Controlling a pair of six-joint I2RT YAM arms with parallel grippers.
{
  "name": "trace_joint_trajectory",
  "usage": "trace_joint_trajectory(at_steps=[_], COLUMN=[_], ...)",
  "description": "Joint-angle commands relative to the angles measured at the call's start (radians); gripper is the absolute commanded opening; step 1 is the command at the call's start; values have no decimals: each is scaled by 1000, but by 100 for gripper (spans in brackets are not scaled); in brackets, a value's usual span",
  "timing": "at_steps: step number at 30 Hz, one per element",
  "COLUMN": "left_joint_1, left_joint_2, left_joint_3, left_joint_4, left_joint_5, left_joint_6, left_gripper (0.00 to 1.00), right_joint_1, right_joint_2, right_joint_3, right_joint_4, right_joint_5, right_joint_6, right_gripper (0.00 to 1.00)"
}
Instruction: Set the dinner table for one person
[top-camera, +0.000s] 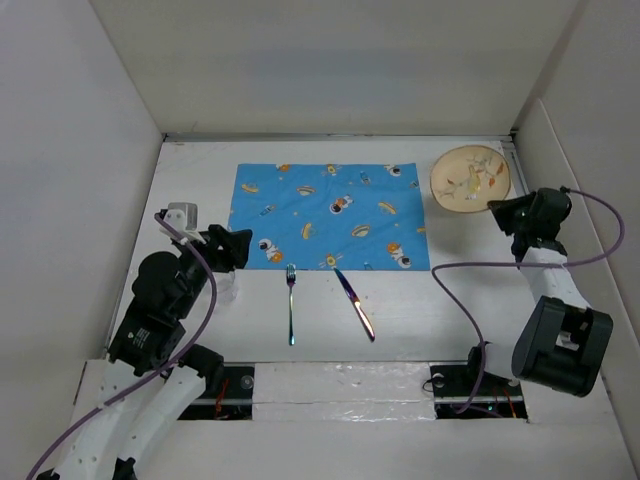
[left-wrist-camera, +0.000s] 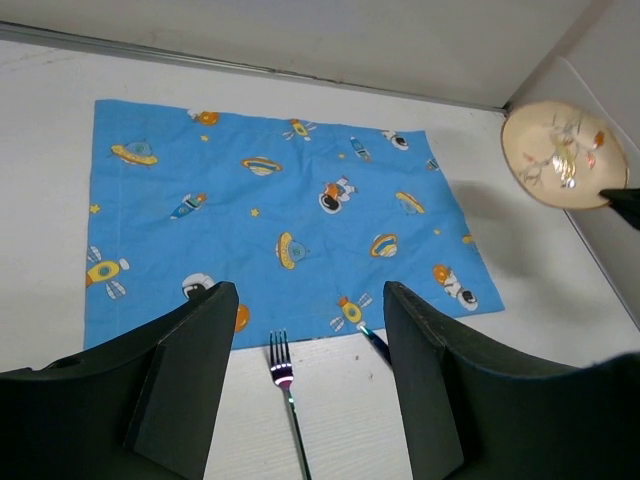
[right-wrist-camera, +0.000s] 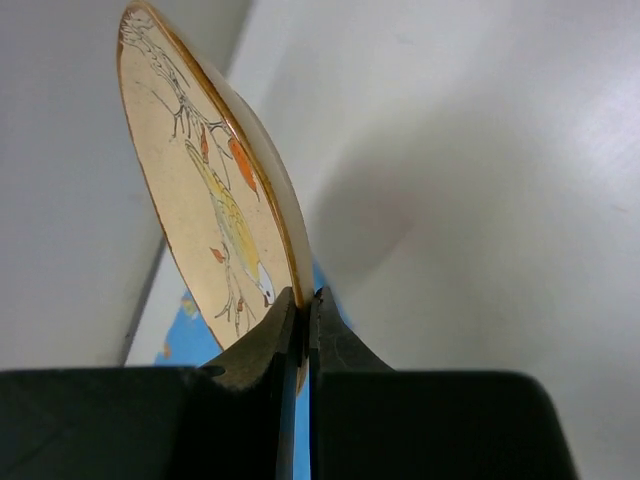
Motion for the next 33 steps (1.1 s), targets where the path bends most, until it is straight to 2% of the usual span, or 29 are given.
trace_joint_trajectory(at_steps=[1,3,4,5,7,11,13,19,25,28,33], left_joint_1=[-4,-4,-4,-4,-4,-4,-4,-4,-4,5,36], left_joint_2=[16,20,29,34,45,48,42,45,65,65,60], left_joint_3=[-5,-5,-5,-5,-2,-2,-6,-6,-2,-3,-8], left_joint_4=[24,26,24,23,15,11,6,7,7,7,20], left_joint_5=[-20,-26,-40,-43,-57,-89,-104,-123,-121,-121,-85], left_joint_6=[4,2,1,-1,-4,-13,-18,-21,-21,-21,-16], left_gripper=[57,57,57,57,63,65,65,65,65,65,66], right_joint_1=[151,243,339,386,460,592,615,653,664,673,692], right_joint_2=[-35,38,66,92,181,353,471,588,646,646,672], right_joint_3=[174,218,236,244,271,406,496,563,552,552,549], right_joint_4=[252,224,244,296,363,431,367,315,258,191,175], right_joint_5=[-216,-249,-267,-270,-295,-352,-388,-422,-439,-393,-398], right_joint_6=[-9,-28,-28,-25,-17,26,15,-2,-29,-67,-86], right_gripper=[0,0,0,0,0,0,0,0,0,0,0])
